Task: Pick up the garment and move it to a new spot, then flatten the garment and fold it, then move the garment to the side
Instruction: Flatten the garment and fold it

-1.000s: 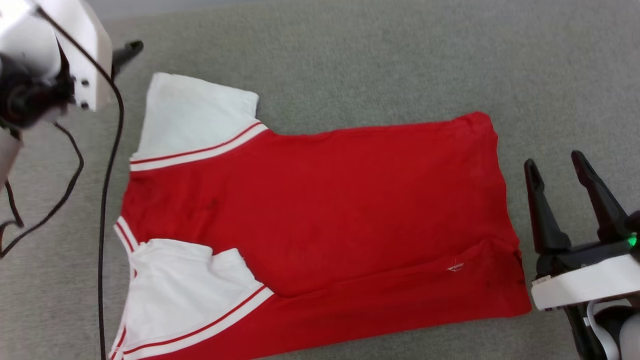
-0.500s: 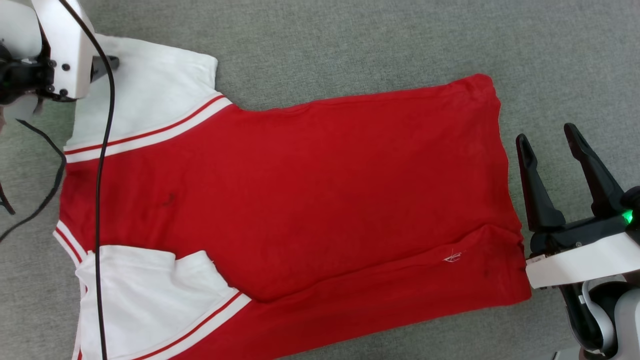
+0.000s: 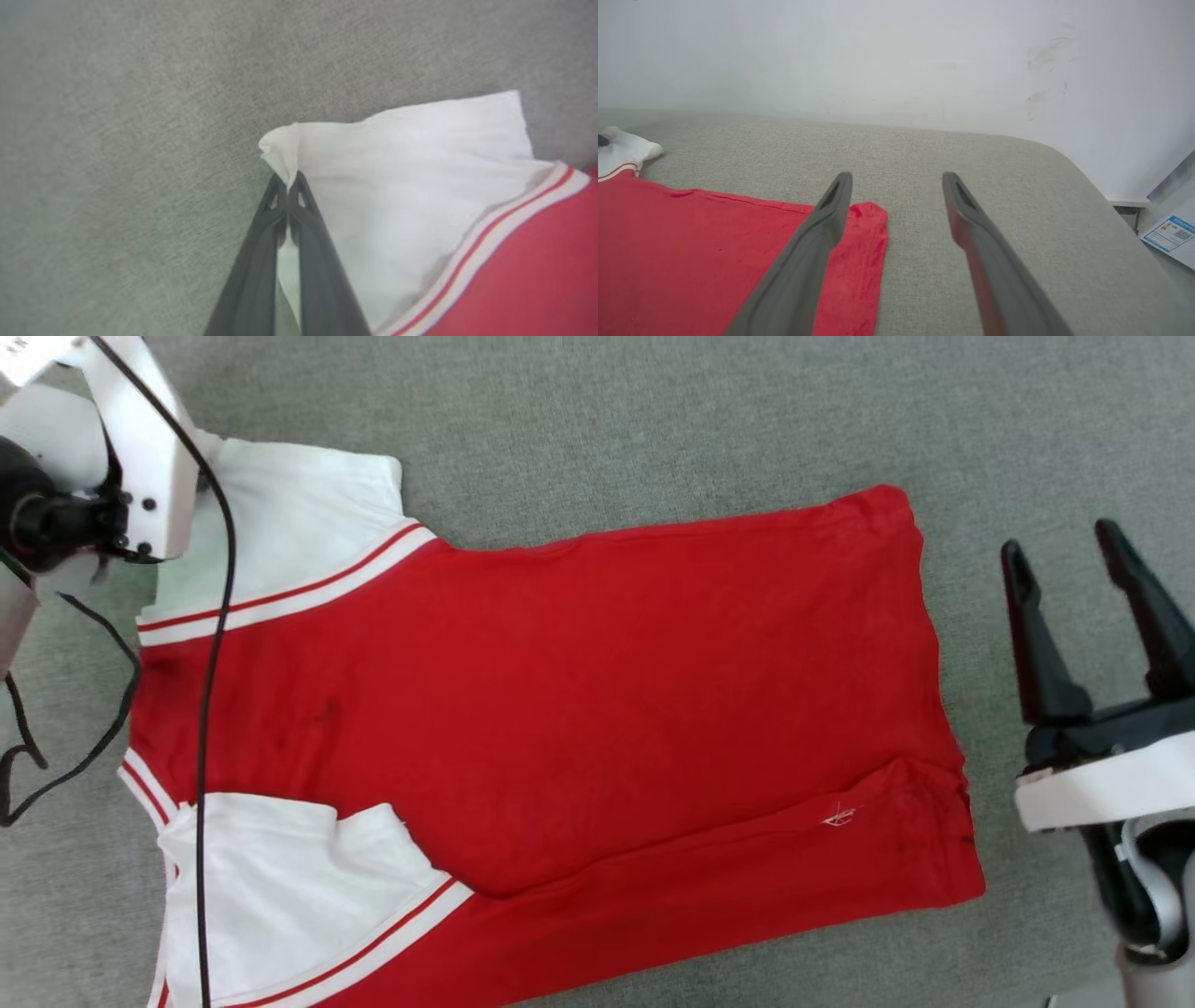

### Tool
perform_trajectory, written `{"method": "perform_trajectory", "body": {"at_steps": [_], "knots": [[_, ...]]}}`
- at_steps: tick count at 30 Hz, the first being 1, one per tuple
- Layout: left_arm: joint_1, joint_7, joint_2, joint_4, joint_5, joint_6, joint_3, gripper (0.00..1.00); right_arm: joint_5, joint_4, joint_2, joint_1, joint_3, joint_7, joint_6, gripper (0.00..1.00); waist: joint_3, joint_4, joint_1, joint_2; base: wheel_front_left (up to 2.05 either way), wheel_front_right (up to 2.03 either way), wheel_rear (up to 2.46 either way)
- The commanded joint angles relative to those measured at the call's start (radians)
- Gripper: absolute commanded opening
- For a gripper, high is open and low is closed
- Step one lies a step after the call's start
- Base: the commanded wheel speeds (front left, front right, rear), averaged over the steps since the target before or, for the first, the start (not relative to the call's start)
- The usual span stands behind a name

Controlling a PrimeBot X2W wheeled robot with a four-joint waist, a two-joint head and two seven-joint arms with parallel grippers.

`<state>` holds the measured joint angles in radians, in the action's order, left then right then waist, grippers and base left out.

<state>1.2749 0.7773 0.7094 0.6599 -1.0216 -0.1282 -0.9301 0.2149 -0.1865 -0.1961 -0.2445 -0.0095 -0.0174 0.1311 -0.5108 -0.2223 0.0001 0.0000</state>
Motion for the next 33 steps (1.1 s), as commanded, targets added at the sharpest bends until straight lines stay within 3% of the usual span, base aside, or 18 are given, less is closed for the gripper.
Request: {"method": "perform_trajectory", "body": {"at_steps": [1,5,8,14,20,26,33], "knots": [[-0.006,-0.016,-0.003,-0.01,0.011,-0.001,-0.002,0.0,0.0,0.001,-0.016,-0.021,0.001,0.005,-0.001,1.0,0.017,0.008,-0.0001,0.0,0.0,0.0,0.0],[-0.028,-0.079,-0.004,-0.056,0.011,-0.001,-0.017,0.0,0.011,0.005,-0.083,-0.078,0.008,0.057,-0.001,1.0,0.059,0.03,-0.0001,0.0,0.0,0.0,0.0],[-0.044,-0.129,-0.002,-0.097,0.009,-0.001,-0.022,0.0,0.057,0.03,-0.155,-0.128,0.045,0.156,-0.001,1.0,0.087,0.05,-0.0001,0.0,0.0,0.0,0.0],[-0.082,-0.203,0.001,-0.172,0.027,-0.001,-0.046,0.0,0.218,0.118,-0.329,-0.237,0.134,0.424,-0.001,1.0,0.119,0.093,-0.0001,0.0,0.0,0.0,0.0],[-0.1,-0.258,-0.01,-0.229,0.046,0.001,-0.052,0.0,0.359,0.204,-0.447,-0.346,0.236,0.695,-0.001,1.0,0.116,0.131,-0.0001,0.0,0.0,0.0,0.0],[-0.105,-0.295,-0.016,-0.279,0.069,0.015,-0.056,0.0,0.417,0.288,-0.478,-0.444,0.342,0.852,-0.001,1.0,0.093,0.164,-0.0001,0.0,0.0,0.0,0.0],[-0.08,-0.322,-0.026,-0.321,0.085,0.022,-0.05,0.0,0.407,0.434,-0.43,-0.524,0.408,0.858,-0.001,1.0,0.05,0.201,-0.0001,0.0,0.0,0.0,0.0]]}}
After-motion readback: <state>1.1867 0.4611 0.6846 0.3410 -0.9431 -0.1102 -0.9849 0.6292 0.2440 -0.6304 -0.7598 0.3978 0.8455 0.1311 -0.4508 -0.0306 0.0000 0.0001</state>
